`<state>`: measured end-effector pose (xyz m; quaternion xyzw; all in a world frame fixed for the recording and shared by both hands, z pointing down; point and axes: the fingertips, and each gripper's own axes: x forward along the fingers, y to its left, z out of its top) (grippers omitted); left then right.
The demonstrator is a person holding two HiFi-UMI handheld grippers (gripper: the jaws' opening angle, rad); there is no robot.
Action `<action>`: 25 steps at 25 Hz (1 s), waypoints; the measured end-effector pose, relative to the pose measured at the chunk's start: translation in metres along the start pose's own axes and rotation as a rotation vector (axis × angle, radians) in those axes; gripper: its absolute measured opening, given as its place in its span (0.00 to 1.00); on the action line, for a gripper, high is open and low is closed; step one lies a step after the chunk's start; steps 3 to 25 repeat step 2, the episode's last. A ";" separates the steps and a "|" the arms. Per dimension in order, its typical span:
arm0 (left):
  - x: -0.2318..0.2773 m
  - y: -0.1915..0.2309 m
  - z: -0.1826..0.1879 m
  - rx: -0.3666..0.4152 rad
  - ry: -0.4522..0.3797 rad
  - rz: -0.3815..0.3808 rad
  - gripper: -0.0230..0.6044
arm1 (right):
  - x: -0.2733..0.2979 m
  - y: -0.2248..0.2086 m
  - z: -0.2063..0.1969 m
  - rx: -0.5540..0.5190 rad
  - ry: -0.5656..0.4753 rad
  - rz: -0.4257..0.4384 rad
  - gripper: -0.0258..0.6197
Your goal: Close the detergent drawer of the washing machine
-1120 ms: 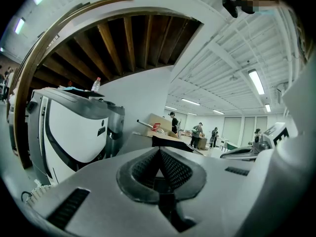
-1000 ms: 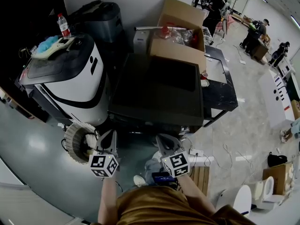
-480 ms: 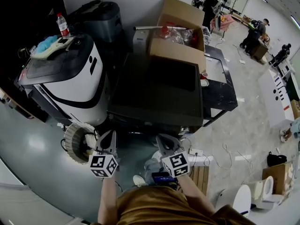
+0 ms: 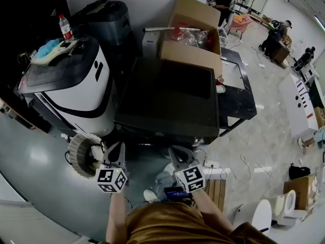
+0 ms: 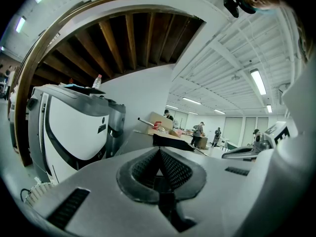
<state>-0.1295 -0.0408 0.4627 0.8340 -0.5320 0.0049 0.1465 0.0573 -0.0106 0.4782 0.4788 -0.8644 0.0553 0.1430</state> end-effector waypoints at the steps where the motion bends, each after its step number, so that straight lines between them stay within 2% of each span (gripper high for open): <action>1: 0.000 0.000 0.000 0.000 0.000 0.001 0.08 | 0.000 0.000 0.000 0.000 0.001 0.000 0.06; 25: 0.000 0.001 -0.001 0.000 0.000 0.001 0.08 | 0.001 0.000 0.000 0.000 0.001 0.000 0.06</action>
